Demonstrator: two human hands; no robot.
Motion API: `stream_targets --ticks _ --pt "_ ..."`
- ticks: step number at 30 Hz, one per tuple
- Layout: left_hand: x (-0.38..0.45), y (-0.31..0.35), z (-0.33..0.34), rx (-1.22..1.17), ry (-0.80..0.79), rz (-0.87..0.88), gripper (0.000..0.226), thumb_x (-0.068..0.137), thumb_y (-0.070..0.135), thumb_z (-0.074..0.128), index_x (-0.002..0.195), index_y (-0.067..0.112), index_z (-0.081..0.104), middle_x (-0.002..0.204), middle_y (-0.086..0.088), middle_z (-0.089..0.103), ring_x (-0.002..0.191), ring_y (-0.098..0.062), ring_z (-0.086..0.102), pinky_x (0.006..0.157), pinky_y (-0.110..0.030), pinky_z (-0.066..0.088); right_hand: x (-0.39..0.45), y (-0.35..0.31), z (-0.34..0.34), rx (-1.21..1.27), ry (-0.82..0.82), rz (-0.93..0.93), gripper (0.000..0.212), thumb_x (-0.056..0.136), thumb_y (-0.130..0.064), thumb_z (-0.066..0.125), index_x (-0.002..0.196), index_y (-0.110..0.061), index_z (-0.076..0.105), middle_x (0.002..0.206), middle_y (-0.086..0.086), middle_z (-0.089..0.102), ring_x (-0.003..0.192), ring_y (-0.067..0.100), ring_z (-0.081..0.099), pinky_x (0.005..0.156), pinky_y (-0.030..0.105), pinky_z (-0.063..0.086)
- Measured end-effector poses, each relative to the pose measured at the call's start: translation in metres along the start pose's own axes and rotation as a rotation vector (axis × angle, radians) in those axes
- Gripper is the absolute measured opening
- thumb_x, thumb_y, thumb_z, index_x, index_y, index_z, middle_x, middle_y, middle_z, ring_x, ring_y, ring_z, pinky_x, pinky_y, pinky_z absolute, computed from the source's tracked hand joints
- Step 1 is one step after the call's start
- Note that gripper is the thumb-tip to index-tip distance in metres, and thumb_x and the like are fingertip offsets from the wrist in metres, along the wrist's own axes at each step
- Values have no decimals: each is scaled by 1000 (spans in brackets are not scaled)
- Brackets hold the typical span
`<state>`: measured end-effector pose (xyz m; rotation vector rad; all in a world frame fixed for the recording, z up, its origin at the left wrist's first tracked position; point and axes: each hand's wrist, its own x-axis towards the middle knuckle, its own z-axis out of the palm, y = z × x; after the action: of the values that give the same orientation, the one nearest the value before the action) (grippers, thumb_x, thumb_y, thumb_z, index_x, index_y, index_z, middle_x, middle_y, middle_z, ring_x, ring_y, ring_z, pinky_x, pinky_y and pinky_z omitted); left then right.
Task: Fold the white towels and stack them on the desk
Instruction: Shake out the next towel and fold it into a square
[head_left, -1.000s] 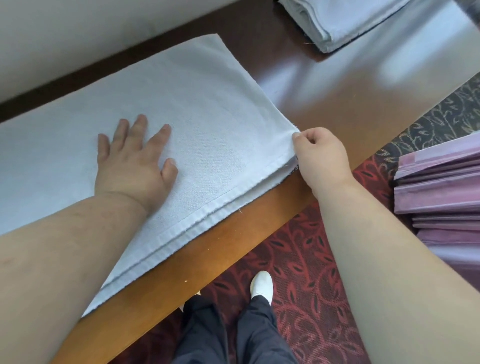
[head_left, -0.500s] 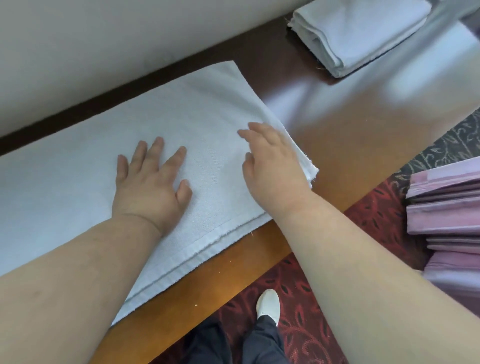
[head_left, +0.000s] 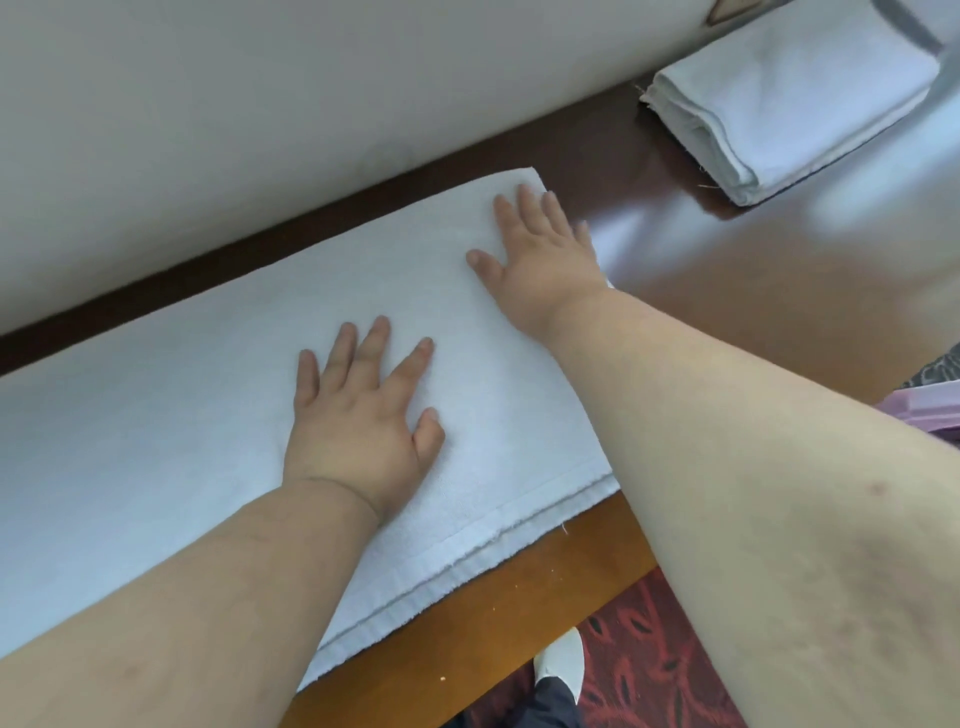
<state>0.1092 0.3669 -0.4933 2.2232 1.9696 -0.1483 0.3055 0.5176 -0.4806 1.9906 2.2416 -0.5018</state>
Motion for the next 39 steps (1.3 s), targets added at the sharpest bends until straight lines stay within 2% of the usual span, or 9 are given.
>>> stream_targets --ticks 4,7,15,18,22,26,30,35,39 --pt "0 -3 1 -10 3 0 67 89 58 15 154 42 6 165 -1 2 150 -25 -4 120 -52 -2 -18 7 9 -7 91 138 72 99 -59 22 158 -20 7 166 5 -5 153 23 -6 121 52 -2" --pt "0 -2 -1 0 11 -6 67 88 58 14 153 42 9 164 -1 4 150 -26 -2 120 -52 -1 -67 0 23 19 186 29 66 101 -51 22 158 -20 10 167 5 0 153 24 -4 121 51 -2" --pt "-3 2 -8 -22 -1 28 63 93 56 24 152 35 21 162 -3 15 149 -27 8 120 -48 4 -173 55 45 -65 29 25 74 97 -63 21 159 -25 5 167 4 -3 152 21 -7 122 49 -3" --pt "-25 14 -16 -126 99 106 43 94 51 46 131 30 54 137 -5 47 128 -31 38 107 -42 29 -177 68 40 -17 31 -3 67 101 -53 30 158 -24 12 166 6 2 153 23 -3 122 48 -1" --pt "-75 33 -14 -171 30 217 38 88 58 57 111 29 63 110 0 57 107 -26 51 87 -38 42 -185 85 38 193 166 89 53 98 -38 49 148 -22 42 161 9 27 147 29 24 120 45 21" --pt "-108 40 -2 -177 20 214 42 89 58 57 120 29 61 114 1 57 110 -26 49 91 -37 42 -184 95 35 519 306 367 49 88 -39 57 135 -23 54 135 3 55 117 22 56 101 32 43" --pt "-112 47 -2 -335 42 62 26 94 46 57 113 30 64 105 6 56 108 -24 50 89 -35 42 -182 100 33 608 328 432 43 86 -34 61 128 -24 55 122 -1 58 91 12 54 83 22 41" --pt "-111 56 -3 -546 -66 -243 16 83 44 71 79 34 59 78 17 59 83 -8 59 76 -32 49 -184 98 28 719 394 428 24 84 -29 60 108 -25 63 78 -15 56 58 -3 55 58 15 40" --pt "-112 57 -6 -626 -105 -325 20 80 50 73 77 34 61 79 17 61 78 -3 58 70 -28 46 -185 91 25 1001 371 556 11 81 -28 49 91 -27 52 76 0 64 47 11 59 43 20 41"
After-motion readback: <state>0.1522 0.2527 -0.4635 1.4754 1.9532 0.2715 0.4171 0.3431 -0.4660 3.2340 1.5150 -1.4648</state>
